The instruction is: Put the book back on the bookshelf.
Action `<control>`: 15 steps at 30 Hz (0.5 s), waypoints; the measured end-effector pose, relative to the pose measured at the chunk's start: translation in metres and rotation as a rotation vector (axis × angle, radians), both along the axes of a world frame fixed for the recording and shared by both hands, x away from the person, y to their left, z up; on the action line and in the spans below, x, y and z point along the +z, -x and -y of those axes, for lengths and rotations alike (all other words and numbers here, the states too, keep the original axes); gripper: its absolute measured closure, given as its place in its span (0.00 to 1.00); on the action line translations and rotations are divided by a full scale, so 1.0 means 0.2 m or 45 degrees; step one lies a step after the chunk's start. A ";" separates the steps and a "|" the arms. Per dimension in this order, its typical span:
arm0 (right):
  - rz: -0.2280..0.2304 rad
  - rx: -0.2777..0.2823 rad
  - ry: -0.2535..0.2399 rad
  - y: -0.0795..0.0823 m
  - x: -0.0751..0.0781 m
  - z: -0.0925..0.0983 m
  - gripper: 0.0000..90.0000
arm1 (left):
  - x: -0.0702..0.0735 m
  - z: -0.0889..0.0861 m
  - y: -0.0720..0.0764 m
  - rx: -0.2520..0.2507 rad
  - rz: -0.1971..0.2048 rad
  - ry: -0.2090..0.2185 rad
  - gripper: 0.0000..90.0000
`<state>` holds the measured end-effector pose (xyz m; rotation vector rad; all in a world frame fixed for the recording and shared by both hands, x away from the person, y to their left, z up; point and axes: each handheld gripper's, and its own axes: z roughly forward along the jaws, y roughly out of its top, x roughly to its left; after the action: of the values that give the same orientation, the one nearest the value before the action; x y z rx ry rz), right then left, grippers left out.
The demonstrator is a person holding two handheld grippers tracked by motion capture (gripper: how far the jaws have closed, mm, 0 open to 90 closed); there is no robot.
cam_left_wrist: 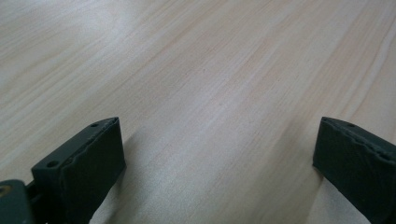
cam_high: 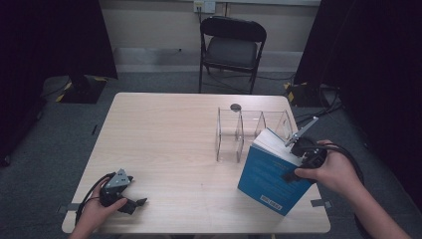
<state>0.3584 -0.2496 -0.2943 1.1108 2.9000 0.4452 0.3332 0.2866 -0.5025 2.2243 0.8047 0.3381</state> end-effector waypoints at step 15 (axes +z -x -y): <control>-0.041 0.027 0.187 -0.02 -0.03 -0.05 0.58 | 0.00 0.00 0.00 0.000 -0.003 0.001 0.01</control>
<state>0.3617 -0.2402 -0.2997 1.0768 2.9184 0.2118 0.3331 0.2866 -0.5025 2.2241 0.8055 0.3352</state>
